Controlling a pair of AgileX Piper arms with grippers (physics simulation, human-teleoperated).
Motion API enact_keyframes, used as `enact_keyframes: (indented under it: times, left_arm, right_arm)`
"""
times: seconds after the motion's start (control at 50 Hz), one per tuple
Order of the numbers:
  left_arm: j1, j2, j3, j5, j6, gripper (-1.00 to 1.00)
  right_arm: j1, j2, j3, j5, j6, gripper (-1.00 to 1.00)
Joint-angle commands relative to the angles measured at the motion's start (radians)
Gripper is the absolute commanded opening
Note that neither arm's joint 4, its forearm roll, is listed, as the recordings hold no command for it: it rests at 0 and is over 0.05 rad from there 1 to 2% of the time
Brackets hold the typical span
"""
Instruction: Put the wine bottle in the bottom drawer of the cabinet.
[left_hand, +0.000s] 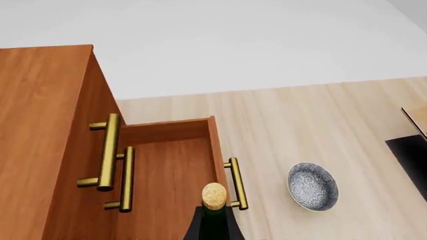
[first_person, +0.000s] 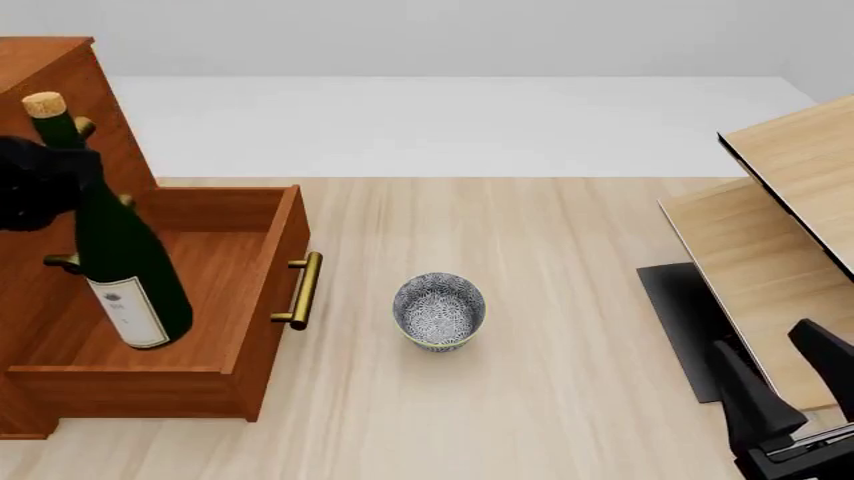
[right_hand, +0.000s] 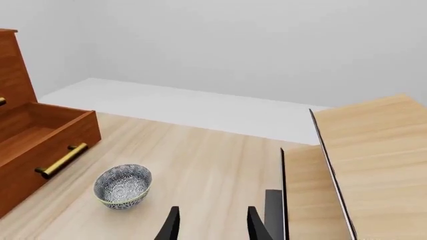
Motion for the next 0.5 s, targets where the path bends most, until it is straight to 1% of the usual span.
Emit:
enact_keyframes:
  times: [0.02,0.16,0.18,0.2,0.24,0.26,0.3,0.32,0.36,0.4,0.42,0.46,0.5]
  left_arm:
    - [0.003,-0.002,0.015,-0.023,0.005,-1.0]
    - [0.002,0.002,0.02,-0.028,0.01,-1.0]
    - [0.004,-0.002,-0.033,0.024,0.033,-1.0]
    - [-0.001,0.0,0.018,-0.032,0.014,-1.0]
    - [0.006,0.014,0.011,-0.019,0.006,-1.0]
    - [-0.014,0.02,0.006,-0.007,0.002,-1.0]
    - [-0.003,0.025,-0.016,0.003,0.0,-1.0]
    - [-0.001,0.037,-0.028,0.016,0.012,-1.0]
    - [-0.001,0.07,-0.053,0.045,-0.016,-1.0]
    - [-0.009,0.078,-0.072,0.063,0.001,-1.0]
    - [0.014,0.093,-0.08,0.076,0.03,-1.0]
    - [-0.003,0.103,-0.102,0.092,0.015,-1.0]
    - [-0.003,0.124,-0.111,0.112,0.015,-1.0]
  right_arm:
    - [0.0,0.0,0.0,0.002,-0.001,1.0]
    - [0.0,0.003,0.0,-0.001,0.001,1.0]
    - [0.011,0.022,0.008,-0.016,0.003,1.0]
    - [0.0,0.006,0.001,-0.003,0.001,1.0]
    - [0.001,0.012,0.001,-0.009,0.0,1.0]
    - [0.006,0.02,0.003,-0.017,0.0,1.0]
    - [0.007,0.022,0.002,-0.019,-0.001,1.0]
    - [0.008,0.022,0.001,-0.019,0.0,1.0]
    - [0.011,0.031,0.003,-0.027,0.0,1.0]
    - [0.013,0.033,0.005,-0.028,0.0,1.0]
    - [0.014,0.032,0.006,-0.026,-0.001,1.0]
    - [0.016,0.034,0.006,-0.028,0.001,1.0]
    - [0.019,0.045,0.009,-0.037,0.002,1.0]
